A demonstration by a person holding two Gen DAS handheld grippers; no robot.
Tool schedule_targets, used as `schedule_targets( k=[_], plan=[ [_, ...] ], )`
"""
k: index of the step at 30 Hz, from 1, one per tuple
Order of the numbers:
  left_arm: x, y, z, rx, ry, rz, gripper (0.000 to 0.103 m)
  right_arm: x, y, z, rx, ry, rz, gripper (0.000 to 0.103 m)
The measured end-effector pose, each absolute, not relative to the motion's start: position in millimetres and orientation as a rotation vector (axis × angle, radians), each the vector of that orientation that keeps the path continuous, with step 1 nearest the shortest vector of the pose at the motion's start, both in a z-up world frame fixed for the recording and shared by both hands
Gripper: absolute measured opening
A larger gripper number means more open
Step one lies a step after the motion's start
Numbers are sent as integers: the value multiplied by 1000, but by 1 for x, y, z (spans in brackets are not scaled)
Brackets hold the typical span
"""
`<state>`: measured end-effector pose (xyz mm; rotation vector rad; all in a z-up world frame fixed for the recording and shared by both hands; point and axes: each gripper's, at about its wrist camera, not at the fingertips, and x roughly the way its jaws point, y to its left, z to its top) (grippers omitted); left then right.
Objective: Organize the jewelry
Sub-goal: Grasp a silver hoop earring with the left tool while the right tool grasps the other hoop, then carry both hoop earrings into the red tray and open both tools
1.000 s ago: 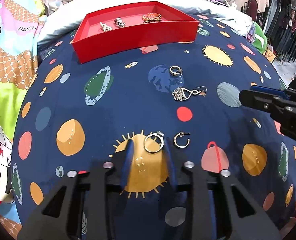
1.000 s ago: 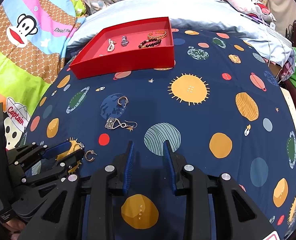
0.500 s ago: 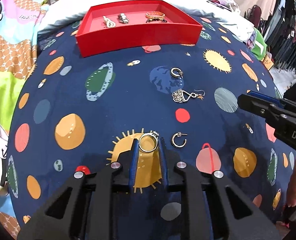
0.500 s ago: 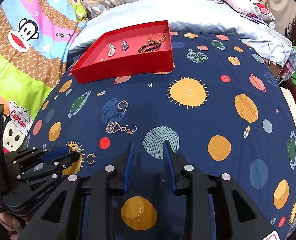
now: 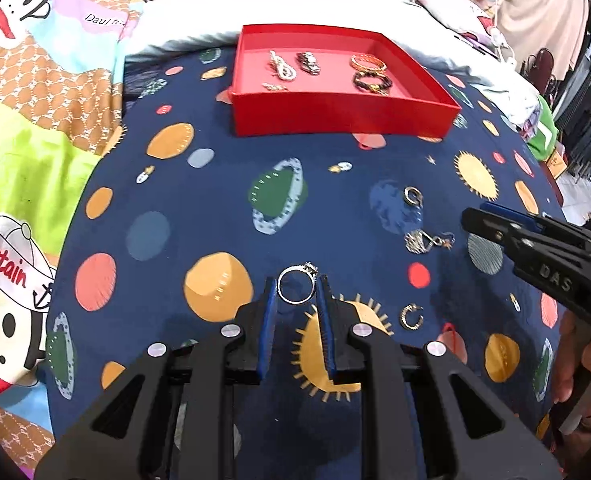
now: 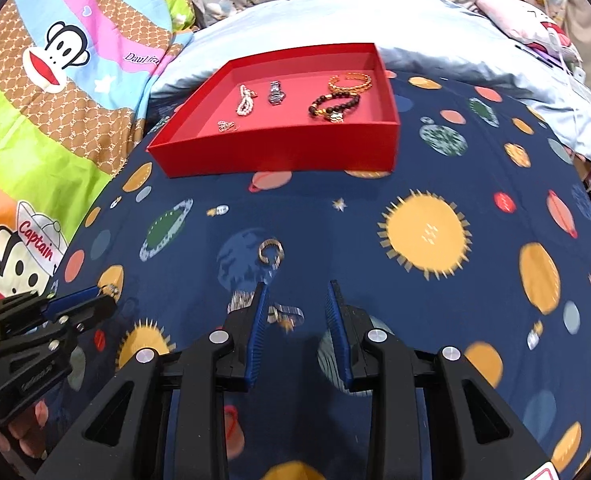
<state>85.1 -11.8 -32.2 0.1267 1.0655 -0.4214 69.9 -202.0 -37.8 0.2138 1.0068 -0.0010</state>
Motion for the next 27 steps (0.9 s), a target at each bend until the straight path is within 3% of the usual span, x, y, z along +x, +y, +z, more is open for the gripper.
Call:
schedule_targets(
  k=[13, 17, 27],
  plan=[
    [95, -6, -33, 98, 1073, -416, 19, 116, -176, -62, 119, 1057, 46, 29],
    [97, -6, -34, 91, 1079, -414, 19, 116, -172, -63, 67, 1052, 33, 17],
    [102, -12, -30, 81, 1079, -433, 19, 106, -184, -54, 117, 1027, 21, 16]
  ],
)
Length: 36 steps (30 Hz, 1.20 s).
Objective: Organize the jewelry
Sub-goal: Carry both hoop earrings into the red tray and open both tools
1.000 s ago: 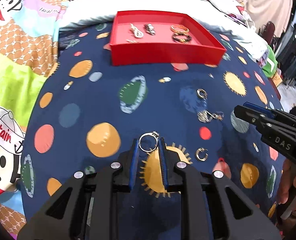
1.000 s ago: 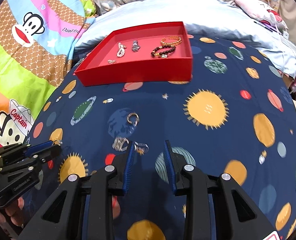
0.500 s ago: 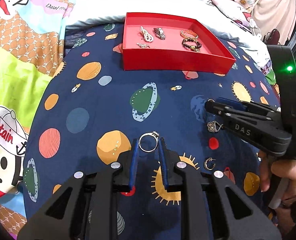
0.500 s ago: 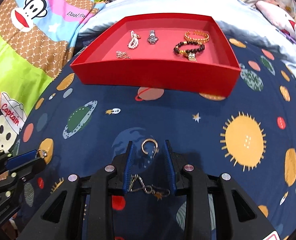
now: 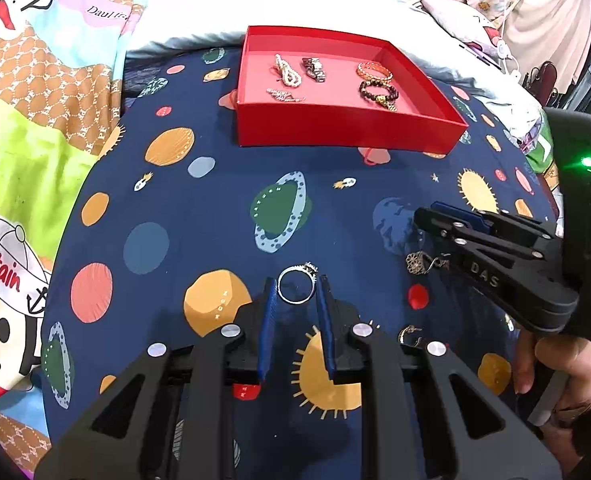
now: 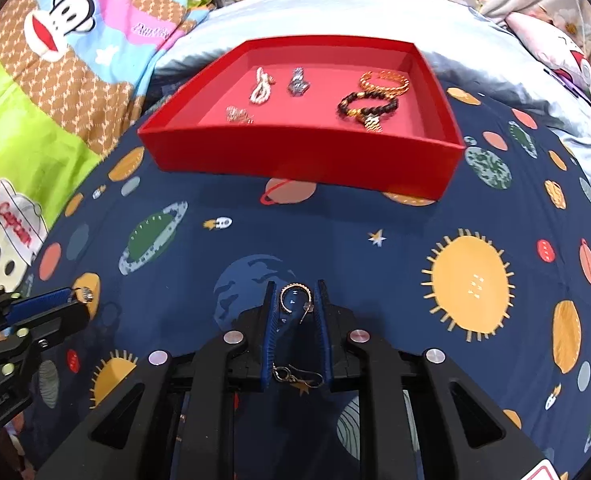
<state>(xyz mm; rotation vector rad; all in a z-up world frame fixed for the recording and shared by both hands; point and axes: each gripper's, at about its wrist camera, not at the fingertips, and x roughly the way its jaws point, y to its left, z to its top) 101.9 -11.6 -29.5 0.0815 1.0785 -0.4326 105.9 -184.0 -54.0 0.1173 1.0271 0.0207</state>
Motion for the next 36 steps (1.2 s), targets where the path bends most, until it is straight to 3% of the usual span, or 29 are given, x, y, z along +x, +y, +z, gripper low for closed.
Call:
schedule_targets(
  k=[17, 36],
  plan=[
    [182, -58, 26, 95, 897, -453, 19, 161, -229, 37, 168, 837, -13, 16],
    [259, -88, 12, 96, 898, -414, 19, 217, -222, 12, 169, 883, -5, 16]
  ],
)
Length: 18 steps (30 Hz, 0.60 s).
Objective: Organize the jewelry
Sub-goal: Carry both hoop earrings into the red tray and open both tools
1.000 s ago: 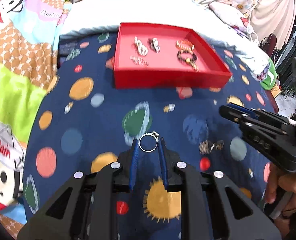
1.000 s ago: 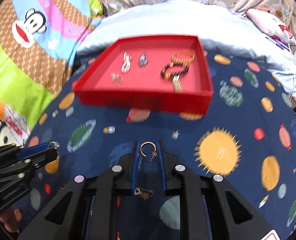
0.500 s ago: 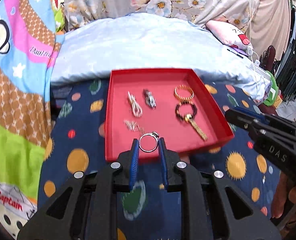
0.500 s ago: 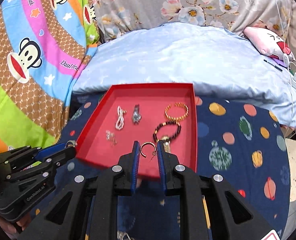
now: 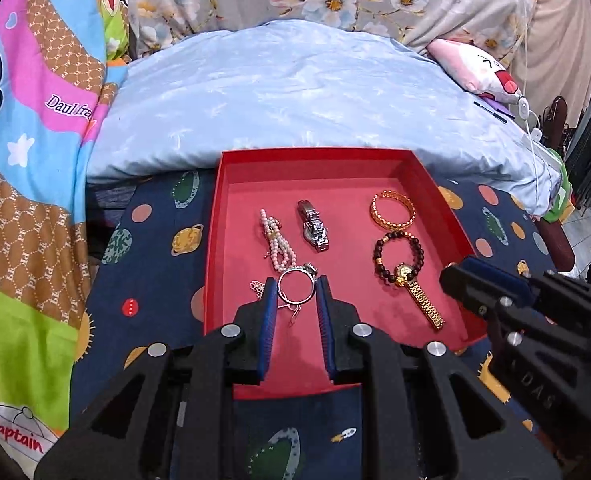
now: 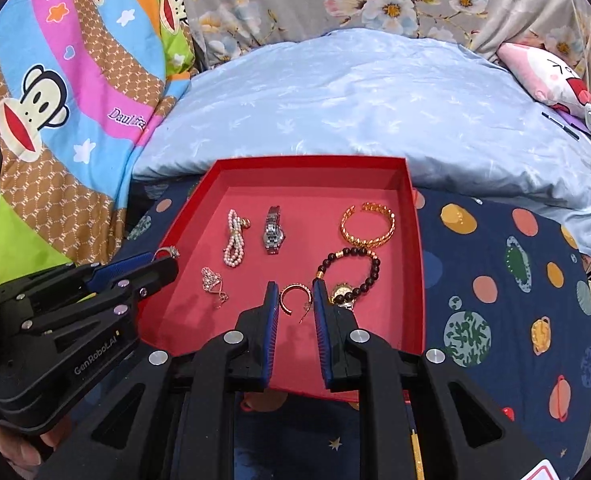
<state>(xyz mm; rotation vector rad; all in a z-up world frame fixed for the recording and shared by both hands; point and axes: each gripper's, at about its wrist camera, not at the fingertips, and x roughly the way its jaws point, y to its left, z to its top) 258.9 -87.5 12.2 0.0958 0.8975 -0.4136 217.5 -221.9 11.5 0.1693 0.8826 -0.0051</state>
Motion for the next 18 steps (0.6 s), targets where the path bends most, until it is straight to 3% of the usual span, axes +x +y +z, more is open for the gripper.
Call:
schedule_targets(
  k=[12, 13, 16, 18],
  plan=[
    [276, -88, -6, 81, 940, -391, 20, 230, -220, -7, 158, 923, -11, 21],
    [276, -87, -6, 77, 938, -387, 24, 228, -221, -5, 161, 916, -12, 24],
    [273, -81, -2, 59, 911, -363, 52, 220, -223, 3, 156, 896, -27, 31],
    [269, -77, 3, 52, 893, -357, 54, 213, -225, 8, 151, 883, -39, 33]
  ],
)
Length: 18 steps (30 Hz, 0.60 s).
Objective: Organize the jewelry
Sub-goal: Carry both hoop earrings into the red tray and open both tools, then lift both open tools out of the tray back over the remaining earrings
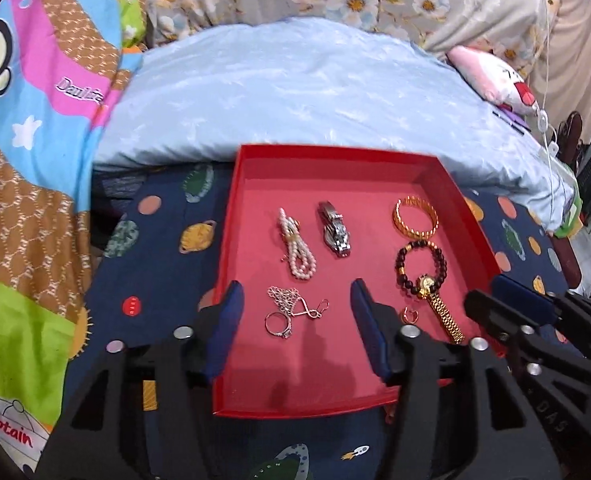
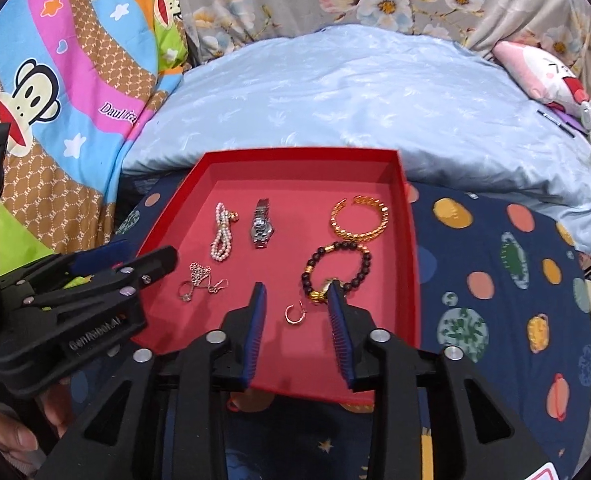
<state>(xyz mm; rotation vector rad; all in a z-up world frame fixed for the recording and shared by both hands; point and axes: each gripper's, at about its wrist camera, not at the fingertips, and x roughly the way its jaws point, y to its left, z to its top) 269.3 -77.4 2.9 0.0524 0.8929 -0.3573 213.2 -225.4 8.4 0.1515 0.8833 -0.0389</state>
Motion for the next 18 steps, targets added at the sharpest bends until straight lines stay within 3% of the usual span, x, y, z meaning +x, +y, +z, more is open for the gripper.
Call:
schedule_targets(
  k=[7, 18],
  plan=[
    [250, -59, 15, 30, 891, -349, 54, 177, -237, 22, 186, 861, -62, 40],
    [168, -42, 3, 54, 948, -386, 54, 96, -221, 4, 138, 913, -70, 41]
  ],
)
